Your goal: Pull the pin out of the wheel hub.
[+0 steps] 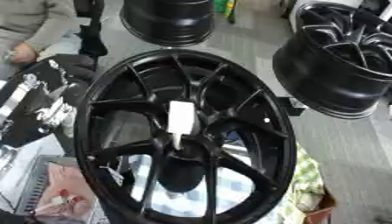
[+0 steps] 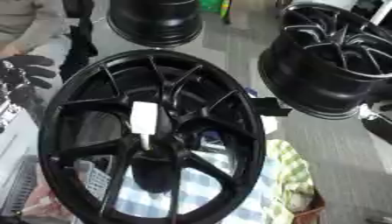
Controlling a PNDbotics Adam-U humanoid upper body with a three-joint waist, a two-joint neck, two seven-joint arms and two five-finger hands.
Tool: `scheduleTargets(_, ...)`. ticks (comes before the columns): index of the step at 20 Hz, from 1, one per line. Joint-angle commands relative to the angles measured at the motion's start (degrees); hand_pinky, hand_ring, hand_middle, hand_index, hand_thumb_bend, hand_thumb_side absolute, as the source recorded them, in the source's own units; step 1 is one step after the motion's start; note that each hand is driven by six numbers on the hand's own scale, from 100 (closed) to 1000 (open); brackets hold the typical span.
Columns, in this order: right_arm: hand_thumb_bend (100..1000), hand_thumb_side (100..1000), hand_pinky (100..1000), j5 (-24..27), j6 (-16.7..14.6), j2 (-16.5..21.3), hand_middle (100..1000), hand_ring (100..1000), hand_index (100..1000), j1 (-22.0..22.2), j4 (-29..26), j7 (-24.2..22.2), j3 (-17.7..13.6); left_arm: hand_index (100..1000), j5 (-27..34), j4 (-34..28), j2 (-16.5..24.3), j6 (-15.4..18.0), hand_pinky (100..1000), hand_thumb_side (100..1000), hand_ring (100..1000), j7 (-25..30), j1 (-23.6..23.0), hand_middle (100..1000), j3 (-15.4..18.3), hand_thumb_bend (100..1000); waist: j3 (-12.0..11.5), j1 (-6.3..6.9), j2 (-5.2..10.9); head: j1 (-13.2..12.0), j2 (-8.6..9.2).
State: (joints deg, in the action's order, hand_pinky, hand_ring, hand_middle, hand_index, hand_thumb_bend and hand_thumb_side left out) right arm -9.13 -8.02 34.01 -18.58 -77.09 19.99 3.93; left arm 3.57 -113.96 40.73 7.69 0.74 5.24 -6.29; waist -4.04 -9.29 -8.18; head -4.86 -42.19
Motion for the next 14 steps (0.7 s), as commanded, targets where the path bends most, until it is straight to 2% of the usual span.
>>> scheduleTargets(1,100,100,614,-0.46,-0.78,1.06,510,707,642,0.27,-5.21,0.09,0.08,863,-0.25,-0.63,0.79,0.09,721,690,780,-0.23,0.45,790,0.83,293,-0.11,0.32,0.46,0.09,0.71)
scheduleTargets(8,100,100,622,-2.06,-0.64,0.13,539,717,707,2.02,-15.35,-0.68,1.91,863,-0.09,-0.63,0.77,0.17,721,690,781,-0.23,0.79,790,0.78,294,-0.58,0.37,0.45,0.57,0.81)
scheduleTargets(14,100,100,628,-3.12,-0.16,-0.86,559,726,754,2.22,-20.89,-1.98,3.28,863,0.03,-0.63,0.63,0.19,722,689,782,-0.44,0.86,791,0.89,295,-0.44,0.41,0.35,0.56,1.14)
